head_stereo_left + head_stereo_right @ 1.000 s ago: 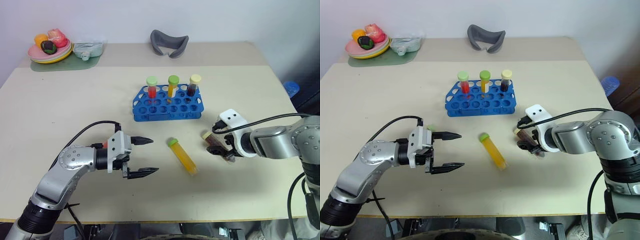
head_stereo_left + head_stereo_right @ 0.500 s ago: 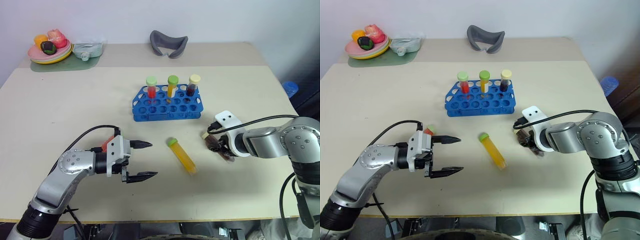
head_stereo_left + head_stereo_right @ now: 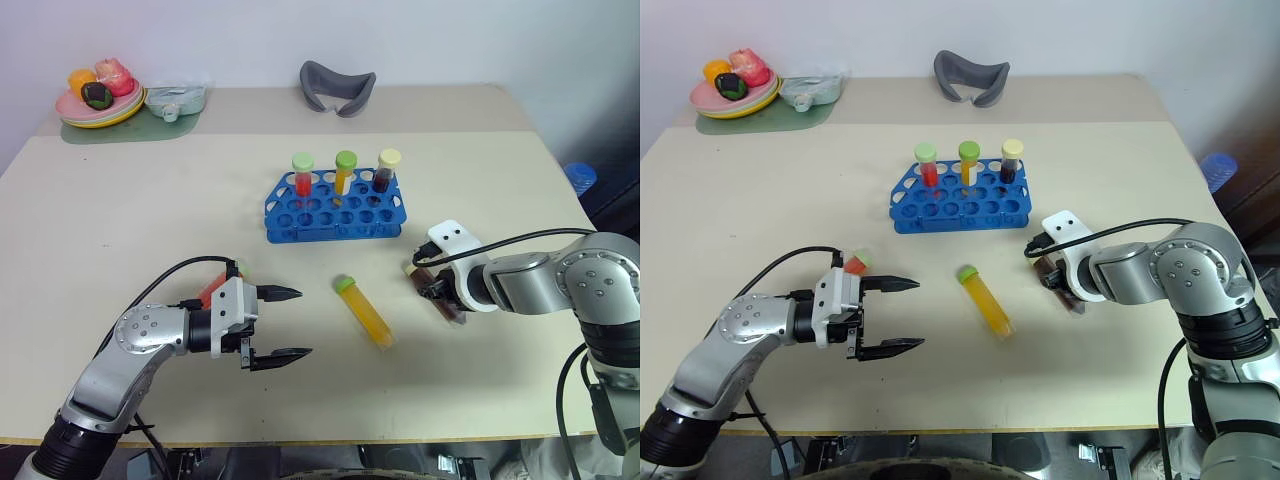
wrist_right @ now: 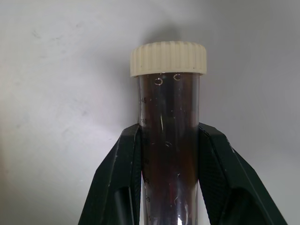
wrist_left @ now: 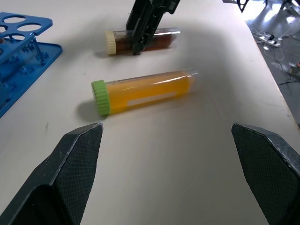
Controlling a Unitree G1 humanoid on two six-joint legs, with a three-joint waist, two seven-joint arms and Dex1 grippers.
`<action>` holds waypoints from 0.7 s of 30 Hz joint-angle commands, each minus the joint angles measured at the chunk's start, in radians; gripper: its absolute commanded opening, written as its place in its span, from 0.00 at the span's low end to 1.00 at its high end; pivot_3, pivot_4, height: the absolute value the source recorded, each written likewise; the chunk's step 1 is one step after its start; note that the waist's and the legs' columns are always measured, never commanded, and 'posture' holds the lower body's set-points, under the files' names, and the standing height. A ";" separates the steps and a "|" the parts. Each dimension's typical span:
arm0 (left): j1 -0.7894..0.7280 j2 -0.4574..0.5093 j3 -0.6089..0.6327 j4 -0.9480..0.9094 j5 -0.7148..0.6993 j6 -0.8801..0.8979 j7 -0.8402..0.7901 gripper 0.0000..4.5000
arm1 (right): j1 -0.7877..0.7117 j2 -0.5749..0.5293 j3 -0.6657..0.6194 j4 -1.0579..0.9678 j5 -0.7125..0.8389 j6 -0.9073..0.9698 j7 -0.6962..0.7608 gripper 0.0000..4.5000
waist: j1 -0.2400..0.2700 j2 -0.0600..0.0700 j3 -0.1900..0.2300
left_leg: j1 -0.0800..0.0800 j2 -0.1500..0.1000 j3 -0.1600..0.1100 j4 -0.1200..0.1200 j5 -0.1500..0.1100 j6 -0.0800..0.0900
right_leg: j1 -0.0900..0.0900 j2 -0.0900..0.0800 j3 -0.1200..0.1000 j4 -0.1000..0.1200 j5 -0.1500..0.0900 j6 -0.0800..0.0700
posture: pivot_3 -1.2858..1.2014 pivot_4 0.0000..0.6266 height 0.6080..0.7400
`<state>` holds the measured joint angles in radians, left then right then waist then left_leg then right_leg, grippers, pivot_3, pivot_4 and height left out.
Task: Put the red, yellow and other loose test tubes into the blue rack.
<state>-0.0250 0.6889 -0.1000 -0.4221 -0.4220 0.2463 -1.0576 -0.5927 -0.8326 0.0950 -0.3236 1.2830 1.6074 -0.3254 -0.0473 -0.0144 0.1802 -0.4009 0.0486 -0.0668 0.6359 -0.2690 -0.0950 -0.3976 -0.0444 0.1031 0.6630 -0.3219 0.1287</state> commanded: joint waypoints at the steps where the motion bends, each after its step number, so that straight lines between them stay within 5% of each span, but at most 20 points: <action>1: 0.018 -0.009 0.083 0.013 -0.030 -0.003 0.044 1.00 | -0.056 -0.032 -0.006 -0.186 -0.080 -0.101 0.163 0.31 | 0.000 0.002 0.001 | 0.000 0.000 0.000 0.000 0.000 0.000 | -0.001 0.000 0.000 0.000 0.000 0.000 | 0.52 0.24 1.00; 6: 0.029 -0.037 0.190 0.057 -0.096 0.027 0.098 1.00 | 0.045 -0.005 -0.063 -0.362 -0.371 -0.600 0.444 0.31 | 0.004 0.002 0.001 | -0.006 0.000 -0.002 0.000 0.000 0.000 | -0.006 0.000 -0.002 0.000 0.000 0.000 | 0.52 0.24 1.00; 16: -0.043 -0.134 0.227 0.081 -0.141 0.045 0.192 1.00 | 0.115 0.421 -0.039 0.005 -0.747 -1.170 0.491 0.31 | 0.000 0.001 0.000 | -0.006 0.000 -0.002 0.005 0.000 0.000 | -0.005 0.000 -0.002 0.003 0.000 0.000 | 0.52 0.24 1.00; 21: -0.058 -0.210 0.208 0.058 -0.116 0.000 0.261 1.00 | 0.133 0.531 -0.043 0.127 -0.867 -1.353 0.522 0.31 | 0.002 0.001 0.000 | -0.006 0.000 -0.001 0.006 0.000 0.000 | -0.005 0.000 -0.002 0.004 0.000 0.000 | 0.52 0.24 1.00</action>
<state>-0.0757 0.4933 0.1074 -0.3242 -0.5431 0.2794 -0.8158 -0.4549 -0.3231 0.0679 -0.1950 0.4496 0.3304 0.1838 -0.0457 -0.0132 0.1807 -0.4072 0.0484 -0.0682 0.6416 -0.2689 -0.0953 -0.4025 -0.0448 0.1013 0.6669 -0.3217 0.1290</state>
